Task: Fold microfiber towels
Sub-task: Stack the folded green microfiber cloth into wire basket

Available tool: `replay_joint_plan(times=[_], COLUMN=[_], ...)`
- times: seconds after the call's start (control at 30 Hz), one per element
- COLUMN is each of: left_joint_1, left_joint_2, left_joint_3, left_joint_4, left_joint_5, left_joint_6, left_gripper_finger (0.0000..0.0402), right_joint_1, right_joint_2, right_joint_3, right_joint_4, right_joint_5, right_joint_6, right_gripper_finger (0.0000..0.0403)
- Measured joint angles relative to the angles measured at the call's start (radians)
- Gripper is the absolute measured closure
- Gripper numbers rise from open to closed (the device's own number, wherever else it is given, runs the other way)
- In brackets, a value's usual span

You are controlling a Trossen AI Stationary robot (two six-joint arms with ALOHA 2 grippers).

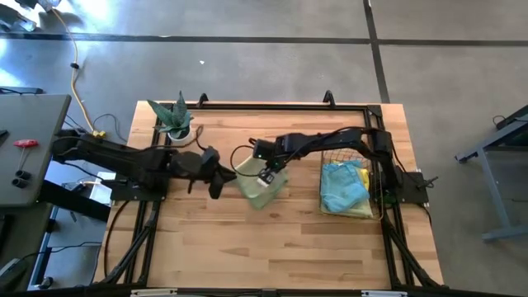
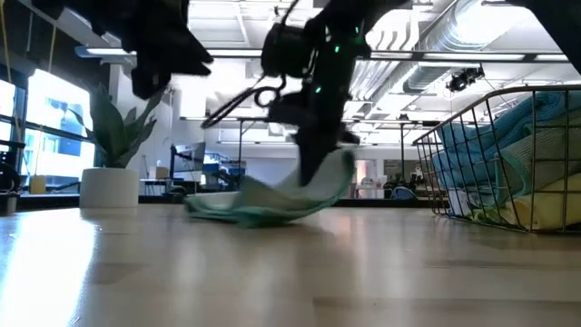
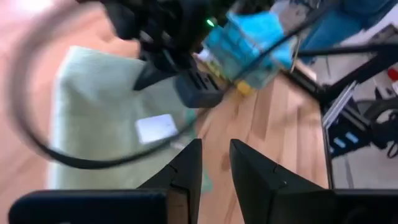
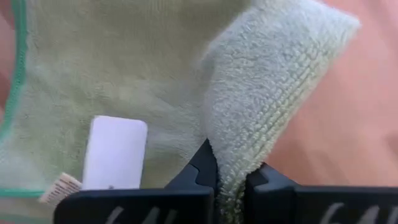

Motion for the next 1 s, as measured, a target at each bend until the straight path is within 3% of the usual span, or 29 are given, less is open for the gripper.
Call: replay_joint_plan(times=[0.33, 0.5, 0.7, 1.0], left_joint_1=[0.0, 0.0, 0.0, 0.001], left_joint_2=[-0.134, -0.137, -0.136, -0.136], left_joint_3=[0.0, 0.0, 0.0, 0.0], left_joint_4=[-0.117, -0.132, -0.137, -0.137], left_joint_5=[-0.058, -0.076, -0.085, -0.135], left_joint_6=[0.005, 0.005, 0.004, -0.02], left_gripper_finger=[0.0328, 0.0328, 0.0328, 0.0328], right_joint_1=[0.006, -0.023, -0.045, -0.067], right_joint_2=[-0.132, -0.269, -0.449, -0.713], right_joint_3=[0.143, 0.111, 0.043, -0.002], right_joint_4=[-0.429, -0.524, -0.733, -0.771], right_joint_5=[0.212, 0.24, 0.396, 0.566], right_joint_6=[-0.177, -0.191, -0.143, -0.258], right_gripper_finger=[0.0402, 0.0402, 0.0403, 0.0403])
